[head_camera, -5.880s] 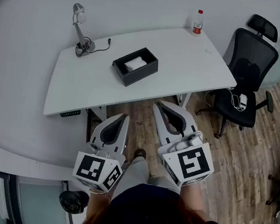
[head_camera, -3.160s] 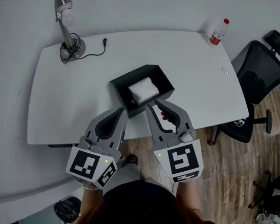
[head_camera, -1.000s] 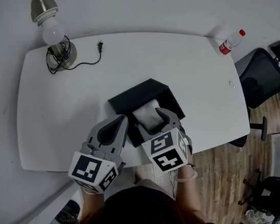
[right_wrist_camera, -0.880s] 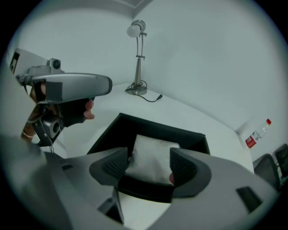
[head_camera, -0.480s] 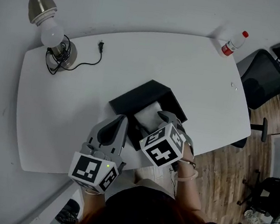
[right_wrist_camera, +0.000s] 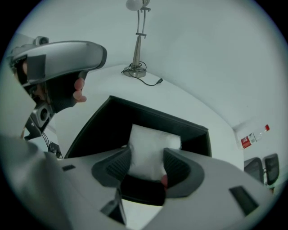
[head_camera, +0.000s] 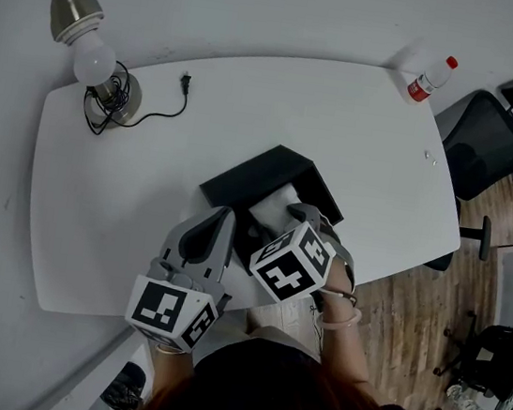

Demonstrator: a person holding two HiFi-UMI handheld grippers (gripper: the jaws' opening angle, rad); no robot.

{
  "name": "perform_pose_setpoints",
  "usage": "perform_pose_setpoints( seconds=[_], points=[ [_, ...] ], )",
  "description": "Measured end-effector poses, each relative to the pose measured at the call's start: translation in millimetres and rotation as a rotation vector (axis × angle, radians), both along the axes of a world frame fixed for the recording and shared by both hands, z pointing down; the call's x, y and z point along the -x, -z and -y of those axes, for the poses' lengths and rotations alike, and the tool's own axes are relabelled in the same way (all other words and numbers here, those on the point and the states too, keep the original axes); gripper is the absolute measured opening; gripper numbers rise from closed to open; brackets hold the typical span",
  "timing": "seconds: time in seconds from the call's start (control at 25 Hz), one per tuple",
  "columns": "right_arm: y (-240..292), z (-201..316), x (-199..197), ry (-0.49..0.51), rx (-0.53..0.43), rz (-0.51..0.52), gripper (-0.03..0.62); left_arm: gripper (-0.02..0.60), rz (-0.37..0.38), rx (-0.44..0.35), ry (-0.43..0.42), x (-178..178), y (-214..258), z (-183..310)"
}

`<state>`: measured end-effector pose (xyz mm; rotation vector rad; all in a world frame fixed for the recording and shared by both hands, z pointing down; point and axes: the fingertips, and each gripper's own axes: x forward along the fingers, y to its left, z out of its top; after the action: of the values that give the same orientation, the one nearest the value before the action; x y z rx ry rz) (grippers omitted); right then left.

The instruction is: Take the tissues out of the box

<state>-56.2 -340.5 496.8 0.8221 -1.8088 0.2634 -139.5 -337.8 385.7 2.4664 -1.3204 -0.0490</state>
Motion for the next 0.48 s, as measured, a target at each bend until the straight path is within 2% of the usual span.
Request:
perform_pose_setpoints(
  seconds=[0.48],
  points=[
    [6.3, -0.6, -2.7, 0.003, -0.024, 0.019, 0.201, 0.021, 0.014, -0.013, 0.012, 1.0, 6.5, -16.6]
  ],
)
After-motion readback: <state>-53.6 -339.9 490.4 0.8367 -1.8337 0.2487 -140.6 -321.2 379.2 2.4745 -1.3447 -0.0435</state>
